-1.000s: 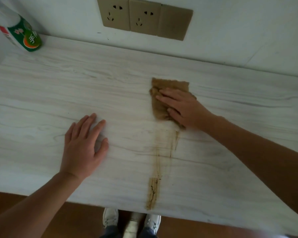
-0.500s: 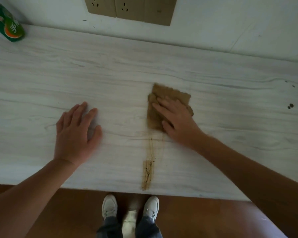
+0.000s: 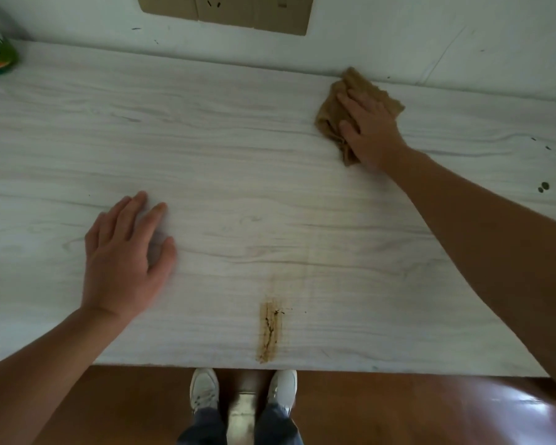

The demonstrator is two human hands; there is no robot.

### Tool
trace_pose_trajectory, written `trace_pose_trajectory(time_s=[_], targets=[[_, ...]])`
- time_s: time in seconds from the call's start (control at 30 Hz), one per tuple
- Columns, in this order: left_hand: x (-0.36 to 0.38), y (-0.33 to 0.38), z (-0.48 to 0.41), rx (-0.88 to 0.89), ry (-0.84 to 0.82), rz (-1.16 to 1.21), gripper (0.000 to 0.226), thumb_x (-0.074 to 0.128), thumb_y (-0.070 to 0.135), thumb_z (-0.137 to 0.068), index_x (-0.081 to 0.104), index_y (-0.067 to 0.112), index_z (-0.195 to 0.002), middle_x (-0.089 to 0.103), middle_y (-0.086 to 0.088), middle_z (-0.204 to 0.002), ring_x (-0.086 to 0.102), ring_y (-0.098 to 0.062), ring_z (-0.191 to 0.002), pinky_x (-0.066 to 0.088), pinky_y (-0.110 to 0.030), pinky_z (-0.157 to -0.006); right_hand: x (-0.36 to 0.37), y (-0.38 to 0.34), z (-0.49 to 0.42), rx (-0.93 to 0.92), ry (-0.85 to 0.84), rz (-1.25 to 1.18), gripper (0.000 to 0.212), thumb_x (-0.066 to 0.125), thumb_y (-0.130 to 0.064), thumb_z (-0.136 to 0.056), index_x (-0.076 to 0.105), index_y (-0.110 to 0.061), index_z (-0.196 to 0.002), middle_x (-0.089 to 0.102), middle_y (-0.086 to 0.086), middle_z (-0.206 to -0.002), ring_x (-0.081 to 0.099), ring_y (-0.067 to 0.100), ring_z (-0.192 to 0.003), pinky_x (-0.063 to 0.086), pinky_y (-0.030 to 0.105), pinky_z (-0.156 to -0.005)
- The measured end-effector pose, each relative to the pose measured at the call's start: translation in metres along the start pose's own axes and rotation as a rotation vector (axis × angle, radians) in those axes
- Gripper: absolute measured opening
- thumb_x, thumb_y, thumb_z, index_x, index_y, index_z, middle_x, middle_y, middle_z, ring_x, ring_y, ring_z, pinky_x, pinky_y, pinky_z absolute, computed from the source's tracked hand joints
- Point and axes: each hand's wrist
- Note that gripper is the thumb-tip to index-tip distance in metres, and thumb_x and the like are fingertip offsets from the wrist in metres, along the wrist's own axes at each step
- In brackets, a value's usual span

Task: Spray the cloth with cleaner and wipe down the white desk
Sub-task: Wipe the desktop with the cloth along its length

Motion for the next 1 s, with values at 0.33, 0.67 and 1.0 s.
trace_pose_trajectory(time_s=[0.33,0.67,1.0], targets=[[-0.002,0.003,-0.001,-0.012,-0.003,0.003,0.062,0.04,0.046,-0.096,0.051,0.016,-0.148,0.04,-0.015,-0.161,0.031,-0.036,-0.151,0.023,-0.055,-0.122,0.026,-0.062,0.155,-0.276,-0.077,0.012,0.06,0.036,-0.038,-0.1,0.031,-0.02,-0.157,0.029,0.005,-0.163,0.018,0.026,-0.153,0.009,0.047,-0.125],[0.0,0.001,-0.001,-0.004,-0.003,-0.018,0.06,0.04,0.046,-0.097,0.051,0.015,-0.148,0.041,-0.015,-0.161,0.032,-0.037,-0.151,0.025,-0.056,-0.122,0.01,-0.015,0.045,-0.094,-0.003,0.004,0.065,0.032,-0.046,-0.095,0.037,-0.019,-0.154,0.035,0.009,-0.16,0.031,0.031,-0.148,0.018,0.043,-0.123],[-0.001,0.002,0.0,-0.012,-0.013,-0.03,0.059,0.04,0.046,-0.098,0.049,0.018,-0.149,0.039,-0.013,-0.162,0.03,-0.034,-0.152,0.023,-0.054,-0.123,0.041,-0.111,0.135,-0.408,-0.097,-0.004,0.064,0.038,-0.038,-0.095,0.035,-0.017,-0.155,0.033,0.009,-0.161,0.025,0.032,-0.15,0.013,0.048,-0.124]])
Point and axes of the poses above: each hand's wrist, its own z-axis away from the middle knuckle, its own x-axis out of the palm, y = z × x
